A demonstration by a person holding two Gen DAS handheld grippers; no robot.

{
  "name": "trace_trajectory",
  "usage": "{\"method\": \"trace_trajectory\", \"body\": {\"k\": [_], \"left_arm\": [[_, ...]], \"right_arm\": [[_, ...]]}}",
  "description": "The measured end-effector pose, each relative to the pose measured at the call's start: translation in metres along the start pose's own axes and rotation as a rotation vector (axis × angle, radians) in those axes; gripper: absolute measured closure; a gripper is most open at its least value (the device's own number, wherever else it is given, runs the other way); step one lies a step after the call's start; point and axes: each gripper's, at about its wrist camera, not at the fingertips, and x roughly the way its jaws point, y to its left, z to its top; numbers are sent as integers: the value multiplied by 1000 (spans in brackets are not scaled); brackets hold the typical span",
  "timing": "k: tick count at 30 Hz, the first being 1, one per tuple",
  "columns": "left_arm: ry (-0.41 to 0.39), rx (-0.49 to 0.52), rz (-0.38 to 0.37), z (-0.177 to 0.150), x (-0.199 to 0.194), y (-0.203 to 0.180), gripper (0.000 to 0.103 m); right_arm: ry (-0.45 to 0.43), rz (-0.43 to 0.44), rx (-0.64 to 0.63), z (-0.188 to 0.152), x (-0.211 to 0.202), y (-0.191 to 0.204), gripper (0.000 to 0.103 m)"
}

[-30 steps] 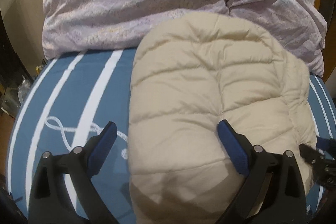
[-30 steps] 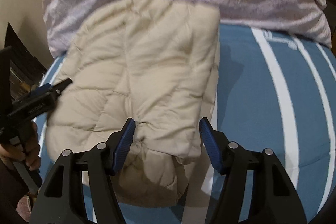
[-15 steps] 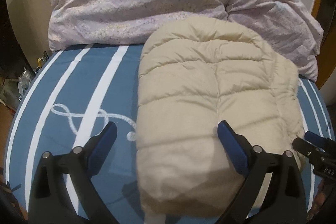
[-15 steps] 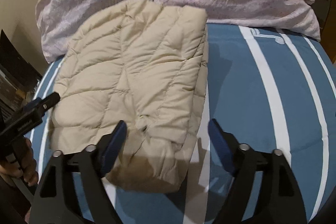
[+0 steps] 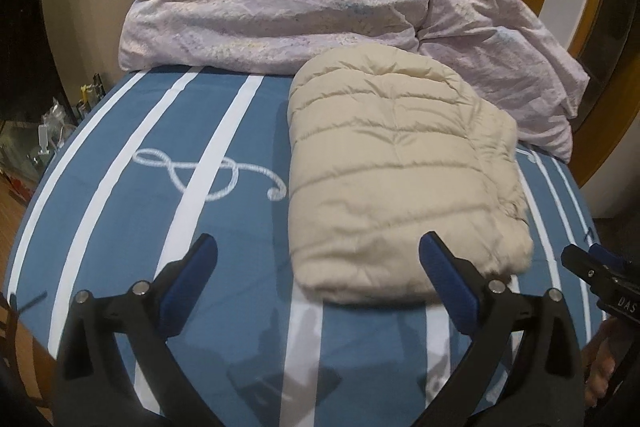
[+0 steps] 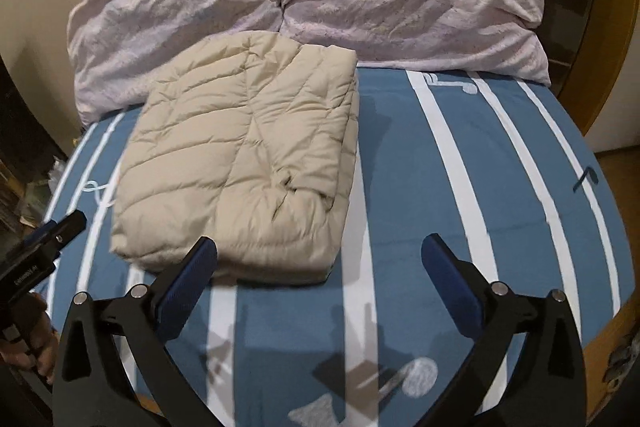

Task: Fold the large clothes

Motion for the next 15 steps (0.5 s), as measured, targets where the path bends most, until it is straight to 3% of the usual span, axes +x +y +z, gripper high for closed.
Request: {"method": "trace_trajectory", "body": {"k": [15], "left_arm": [[-2, -5, -85, -46, -72, -2, 3]], "right_arm": [[-19, 56, 10, -48, -55, 11, 1]]}}
